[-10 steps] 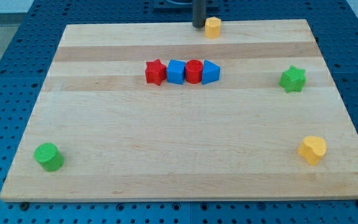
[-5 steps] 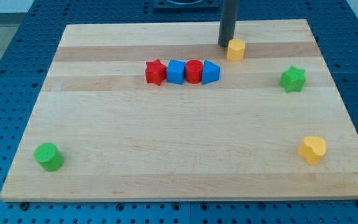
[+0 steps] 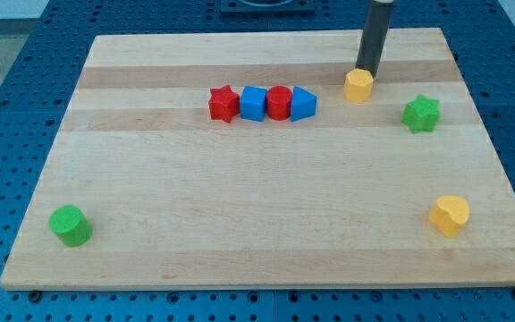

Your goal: Push yellow hexagon towards center

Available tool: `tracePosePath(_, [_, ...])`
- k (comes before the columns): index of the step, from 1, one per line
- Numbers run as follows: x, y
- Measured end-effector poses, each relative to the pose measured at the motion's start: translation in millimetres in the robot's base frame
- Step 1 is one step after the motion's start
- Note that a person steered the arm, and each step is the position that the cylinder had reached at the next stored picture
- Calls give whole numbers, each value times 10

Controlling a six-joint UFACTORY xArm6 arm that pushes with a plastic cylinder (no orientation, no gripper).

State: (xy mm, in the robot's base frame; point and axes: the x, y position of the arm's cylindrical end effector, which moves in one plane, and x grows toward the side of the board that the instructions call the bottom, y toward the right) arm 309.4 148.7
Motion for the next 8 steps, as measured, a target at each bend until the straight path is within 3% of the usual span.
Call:
tracePosePath(1, [190, 0])
tracePosePath(8, [278, -133])
